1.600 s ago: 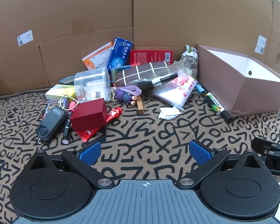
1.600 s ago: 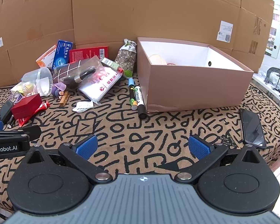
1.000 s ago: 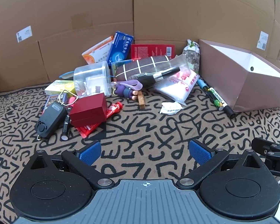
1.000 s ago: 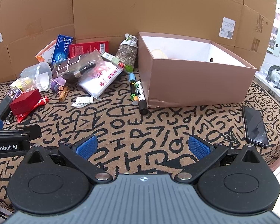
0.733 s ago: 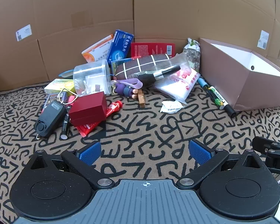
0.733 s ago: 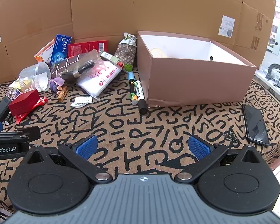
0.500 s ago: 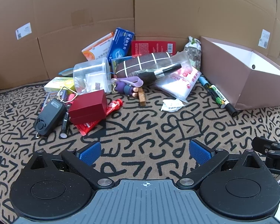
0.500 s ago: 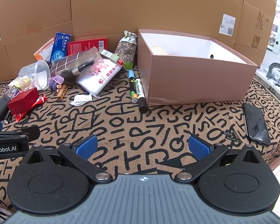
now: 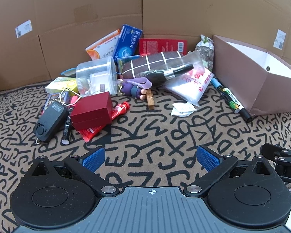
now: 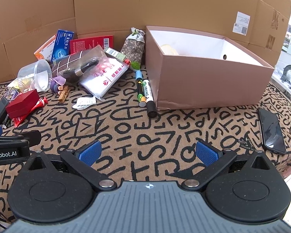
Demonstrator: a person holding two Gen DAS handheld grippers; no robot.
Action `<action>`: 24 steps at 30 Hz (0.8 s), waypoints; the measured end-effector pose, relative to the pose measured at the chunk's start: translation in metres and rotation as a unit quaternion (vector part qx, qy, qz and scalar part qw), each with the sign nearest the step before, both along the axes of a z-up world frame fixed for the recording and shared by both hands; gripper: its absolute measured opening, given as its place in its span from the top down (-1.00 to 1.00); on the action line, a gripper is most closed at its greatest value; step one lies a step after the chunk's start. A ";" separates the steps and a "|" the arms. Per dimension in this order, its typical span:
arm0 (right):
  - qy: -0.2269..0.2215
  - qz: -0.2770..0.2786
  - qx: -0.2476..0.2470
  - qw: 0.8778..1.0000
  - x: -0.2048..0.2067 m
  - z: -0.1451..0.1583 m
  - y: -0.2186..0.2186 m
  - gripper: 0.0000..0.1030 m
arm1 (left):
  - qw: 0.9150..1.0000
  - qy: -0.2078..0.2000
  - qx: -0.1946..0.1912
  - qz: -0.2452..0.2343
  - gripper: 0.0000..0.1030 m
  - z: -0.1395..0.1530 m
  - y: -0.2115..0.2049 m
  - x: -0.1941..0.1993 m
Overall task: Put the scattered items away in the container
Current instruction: 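Move both tools toward the pile of scattered items, then reach the left tool down to the white printed plastic bag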
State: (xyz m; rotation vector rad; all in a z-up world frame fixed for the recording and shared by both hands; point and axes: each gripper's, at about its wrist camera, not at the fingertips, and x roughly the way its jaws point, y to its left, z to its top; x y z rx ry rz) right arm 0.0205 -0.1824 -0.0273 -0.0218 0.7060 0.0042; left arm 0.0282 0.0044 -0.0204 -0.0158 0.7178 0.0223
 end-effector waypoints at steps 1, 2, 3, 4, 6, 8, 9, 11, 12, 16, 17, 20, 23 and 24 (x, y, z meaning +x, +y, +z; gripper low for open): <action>0.001 0.001 0.000 1.000 0.002 0.000 0.001 -0.99 | 1.000 0.001 0.000 0.002 -1.00 0.000 0.001 0.001; 0.001 0.002 0.000 1.000 0.004 0.000 0.001 -0.99 | 1.000 0.002 -0.001 0.003 -1.00 0.000 0.001 0.003; 0.003 0.004 0.000 1.000 0.006 0.000 0.002 -0.99 | 1.000 0.004 -0.001 0.004 -1.00 -0.001 0.002 0.004; 0.005 0.005 0.000 1.000 0.008 -0.001 0.003 -0.99 | 1.000 0.005 -0.001 0.005 -1.00 -0.001 0.003 0.006; 0.009 0.006 0.000 1.000 0.013 -0.001 0.004 -0.99 | 1.000 0.008 -0.001 0.006 -1.00 -0.001 0.003 0.010; 0.011 0.008 0.000 1.000 0.017 -0.001 0.005 -0.99 | 1.000 0.011 -0.002 0.007 -1.00 -0.001 0.004 0.015; 0.012 0.009 0.000 1.000 0.020 -0.001 0.005 -0.99 | 1.000 0.013 -0.002 0.007 -1.00 -0.001 0.004 0.017; 0.014 0.010 0.002 1.000 0.025 0.000 0.005 -1.00 | 1.000 0.015 -0.001 0.007 -1.00 -0.001 0.004 0.022; 0.016 0.011 0.005 1.000 0.028 0.000 0.005 -0.99 | 1.000 0.015 -0.001 0.007 -1.00 -0.001 0.004 0.024; 0.033 0.026 0.027 0.999 0.042 0.000 0.008 -1.00 | 1.000 0.018 0.000 0.013 -1.00 0.001 0.007 0.035; 0.038 0.031 0.033 0.998 0.046 0.000 0.010 -1.00 | 1.000 0.019 0.000 0.016 -1.00 0.001 0.008 0.038; 0.041 0.045 0.034 0.998 0.056 0.002 0.017 -1.00 | 1.000 0.019 -0.003 0.023 -1.00 0.004 0.013 0.046; 0.037 0.058 0.028 0.997 0.066 0.004 0.024 -0.99 | 0.999 0.018 -0.004 0.027 -1.00 0.007 0.018 0.055; 0.035 0.062 0.027 0.997 0.069 0.005 0.026 -1.00 | 0.999 0.017 -0.004 0.027 -1.00 0.008 0.019 0.059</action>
